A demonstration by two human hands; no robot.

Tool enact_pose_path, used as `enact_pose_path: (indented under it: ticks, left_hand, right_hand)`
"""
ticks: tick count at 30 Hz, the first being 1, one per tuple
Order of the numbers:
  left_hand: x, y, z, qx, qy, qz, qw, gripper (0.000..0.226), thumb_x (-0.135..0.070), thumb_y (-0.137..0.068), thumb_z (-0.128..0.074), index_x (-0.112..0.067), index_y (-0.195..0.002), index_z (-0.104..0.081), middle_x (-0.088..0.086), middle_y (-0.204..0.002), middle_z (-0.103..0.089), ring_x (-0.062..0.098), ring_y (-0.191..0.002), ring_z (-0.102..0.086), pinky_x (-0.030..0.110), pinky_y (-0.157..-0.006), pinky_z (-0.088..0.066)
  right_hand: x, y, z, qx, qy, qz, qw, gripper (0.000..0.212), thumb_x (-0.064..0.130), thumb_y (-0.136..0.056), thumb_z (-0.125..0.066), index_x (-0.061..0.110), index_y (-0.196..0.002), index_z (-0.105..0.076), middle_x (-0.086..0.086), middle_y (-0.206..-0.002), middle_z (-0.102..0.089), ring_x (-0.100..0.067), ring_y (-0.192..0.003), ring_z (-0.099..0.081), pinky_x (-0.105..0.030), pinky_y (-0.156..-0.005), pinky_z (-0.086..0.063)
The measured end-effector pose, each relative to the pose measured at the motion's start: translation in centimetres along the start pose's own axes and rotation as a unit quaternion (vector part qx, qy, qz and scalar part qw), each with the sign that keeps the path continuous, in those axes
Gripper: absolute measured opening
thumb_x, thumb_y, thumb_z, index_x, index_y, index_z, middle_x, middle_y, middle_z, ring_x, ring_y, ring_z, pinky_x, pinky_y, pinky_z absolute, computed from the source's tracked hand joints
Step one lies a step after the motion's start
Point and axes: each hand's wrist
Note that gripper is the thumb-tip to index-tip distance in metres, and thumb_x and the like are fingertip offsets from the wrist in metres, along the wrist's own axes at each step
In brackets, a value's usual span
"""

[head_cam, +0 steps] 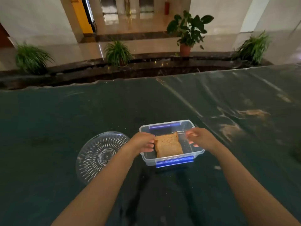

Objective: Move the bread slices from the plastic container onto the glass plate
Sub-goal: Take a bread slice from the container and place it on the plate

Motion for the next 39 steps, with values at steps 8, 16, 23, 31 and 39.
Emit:
enact_pose_path:
  ticks: [8,16,23,31,39]
  left_hand:
    - [2.3,-4.5,-4.2,-0.044,-0.129,0.036,0.990,0.023,-0.015,-0.094,-0.051,-0.006,-0.114,-0.060,0.013,-0.119,-0.063,0.027,-0.111,-0.062,0.035,-0.093,-0.052]
    - [3.7,-7.3,-5.5,-0.109,-0.180,0.036,0.977,0.012,-0.016,-0.098,-0.046,-0.015,-0.087,-0.050,0.003,-0.090,-0.053,0.017,-0.079,-0.054,0.028,-0.077,-0.049]
    - [4.5,-8.4,-6.0,-0.165,-0.184,0.030,0.969,0.016,-0.016,-0.097,-0.047,-0.017,-0.082,-0.051,0.003,-0.084,-0.052,0.015,-0.071,-0.052,0.027,-0.073,-0.050]
    - [4.5,-8.3,-6.6,-0.211,-0.169,0.004,0.963,0.016,-0.017,-0.097,-0.048,-0.013,-0.106,-0.060,0.000,-0.082,-0.056,0.008,-0.060,-0.046,0.017,-0.050,-0.039]
    - [3.3,-6.3,-6.3,-0.208,-0.099,-0.029,0.973,0.036,-0.022,-0.096,-0.050,-0.015,-0.131,-0.046,0.004,-0.117,-0.060,0.013,-0.089,-0.050,0.025,-0.073,-0.045]
  right_hand:
    - [-1.9,-4.0,-3.6,0.026,0.067,-0.048,0.996,0.034,0.025,-0.094,-0.054,0.004,-0.119,-0.062,-0.014,-0.124,-0.065,-0.027,-0.110,-0.062,-0.028,-0.086,-0.049]
    - [-2.8,-7.4,-6.4,0.032,0.084,-0.087,0.992,0.035,0.032,-0.094,-0.053,0.004,-0.110,-0.065,-0.015,-0.110,-0.070,-0.022,-0.088,-0.065,-0.023,-0.077,-0.047]
    - [-3.3,-8.0,-7.6,-0.011,0.096,-0.096,0.991,0.031,0.035,-0.094,-0.051,0.007,-0.093,-0.064,-0.007,-0.080,-0.059,-0.017,-0.074,-0.057,-0.026,-0.076,-0.049]
    - [-2.4,-7.5,-7.9,-0.059,0.106,-0.081,0.989,0.036,0.036,-0.096,-0.047,0.007,-0.105,-0.066,-0.010,-0.099,-0.070,-0.019,-0.085,-0.062,-0.030,-0.088,-0.051]
    - [-1.1,-7.2,-5.9,-0.039,0.047,-0.075,0.995,0.029,0.034,-0.092,-0.055,0.008,-0.092,-0.066,-0.009,-0.083,-0.065,-0.017,-0.072,-0.059,-0.018,-0.055,-0.043]
Point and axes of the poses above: each hand's wrist, its own y-axis away from the middle knuckle, its own z-axis out of the back of the hand, x = y × z
